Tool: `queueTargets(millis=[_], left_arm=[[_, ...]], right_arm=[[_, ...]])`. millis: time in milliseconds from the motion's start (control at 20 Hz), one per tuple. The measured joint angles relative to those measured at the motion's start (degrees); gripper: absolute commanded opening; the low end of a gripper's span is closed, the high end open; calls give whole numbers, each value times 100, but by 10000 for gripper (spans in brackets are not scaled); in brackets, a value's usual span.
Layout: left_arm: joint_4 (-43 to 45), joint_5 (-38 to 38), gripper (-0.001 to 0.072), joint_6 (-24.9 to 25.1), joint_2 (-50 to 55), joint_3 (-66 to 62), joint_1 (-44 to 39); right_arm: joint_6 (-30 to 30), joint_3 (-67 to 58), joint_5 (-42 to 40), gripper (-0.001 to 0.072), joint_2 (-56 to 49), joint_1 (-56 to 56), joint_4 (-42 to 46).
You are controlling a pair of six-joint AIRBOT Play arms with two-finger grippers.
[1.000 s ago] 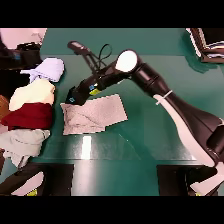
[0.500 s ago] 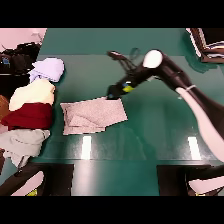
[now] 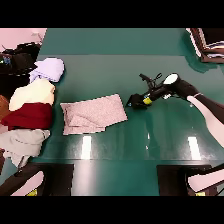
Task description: Fold the shirts.
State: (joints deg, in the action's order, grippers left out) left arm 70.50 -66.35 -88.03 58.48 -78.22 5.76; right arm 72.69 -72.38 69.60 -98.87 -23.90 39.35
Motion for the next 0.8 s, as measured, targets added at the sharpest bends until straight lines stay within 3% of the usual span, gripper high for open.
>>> queueTargets(millis=[150, 200, 300, 550, 800], left_arm=[[-50, 4, 21, 0, 0, 0, 0], [-79, 2, 21, 0, 0, 2, 0], [-181, -11, 20, 0, 0, 17, 0], [-337, -15, 20, -2, 0, 63, -304], [-356, 199, 20, -2, 0, 72, -1156]], right_arm=[[-70, -570, -28, 463, -573, -400, -321], [-85, -791, -52, 338, -754, -542, -389], [-96, -1252, -127, 17, -1108, -828, -452], [-83, -2343, -61, 13, -1427, -1108, -284], [435, -2977, 31, 13, -629, -396, 1241]])
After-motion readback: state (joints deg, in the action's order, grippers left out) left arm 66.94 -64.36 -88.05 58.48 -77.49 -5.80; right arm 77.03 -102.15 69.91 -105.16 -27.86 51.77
